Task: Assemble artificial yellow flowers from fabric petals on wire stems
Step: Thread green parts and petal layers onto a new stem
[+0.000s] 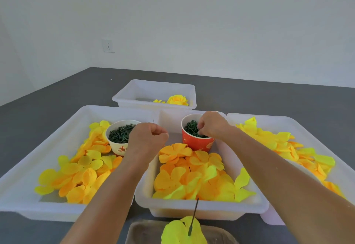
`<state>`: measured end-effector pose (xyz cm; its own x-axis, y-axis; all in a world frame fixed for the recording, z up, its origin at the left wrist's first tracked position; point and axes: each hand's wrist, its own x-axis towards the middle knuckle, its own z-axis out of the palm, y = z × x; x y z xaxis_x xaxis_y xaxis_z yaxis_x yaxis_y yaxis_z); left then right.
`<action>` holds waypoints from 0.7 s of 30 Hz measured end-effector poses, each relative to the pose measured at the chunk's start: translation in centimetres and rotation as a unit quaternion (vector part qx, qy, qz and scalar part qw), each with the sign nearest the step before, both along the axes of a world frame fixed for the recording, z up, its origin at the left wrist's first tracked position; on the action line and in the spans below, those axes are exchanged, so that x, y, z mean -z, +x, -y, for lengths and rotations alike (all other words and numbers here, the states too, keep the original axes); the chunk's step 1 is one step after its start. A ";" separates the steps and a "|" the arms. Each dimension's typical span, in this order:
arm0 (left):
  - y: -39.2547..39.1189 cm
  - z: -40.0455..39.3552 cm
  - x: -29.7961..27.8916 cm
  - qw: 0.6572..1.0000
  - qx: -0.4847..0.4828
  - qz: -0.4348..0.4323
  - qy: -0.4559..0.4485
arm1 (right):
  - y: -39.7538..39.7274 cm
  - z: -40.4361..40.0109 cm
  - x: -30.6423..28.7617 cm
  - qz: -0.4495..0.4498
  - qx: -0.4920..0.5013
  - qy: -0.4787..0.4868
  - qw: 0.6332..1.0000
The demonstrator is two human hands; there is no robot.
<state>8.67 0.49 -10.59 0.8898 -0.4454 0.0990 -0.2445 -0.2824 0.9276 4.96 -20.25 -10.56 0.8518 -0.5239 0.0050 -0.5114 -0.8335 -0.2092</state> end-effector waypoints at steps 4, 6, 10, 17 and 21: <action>0.3 0.3 0.5 1.000 -0.002 0.011 -0.004 | 1.6 0.3 0.3 -0.037 -0.010 -0.048 0.998; 0.3 0.4 0.8 1.000 0.000 0.015 -0.004 | 1.8 0.1 0.4 -0.039 -0.019 -0.072 0.996; 0.1 0.6 1.0 1.000 0.009 0.026 -0.009 | 1.5 -0.2 0.5 -0.032 -0.016 -0.099 0.994; 0.0 0.6 1.2 0.998 0.005 0.058 0.000 | 1.3 -0.3 0.1 -0.021 -0.034 -0.072 0.997; 0.1 0.7 1.4 0.998 0.000 0.066 0.002 | 1.0 -0.1 0.1 0.041 -0.009 -0.039 0.998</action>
<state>8.77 -0.20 -11.95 0.8693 -0.4463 0.2126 -0.3639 -0.2866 0.8863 5.94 -20.19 -10.66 0.8559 -0.5043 0.1146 -0.4805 -0.8574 -0.1843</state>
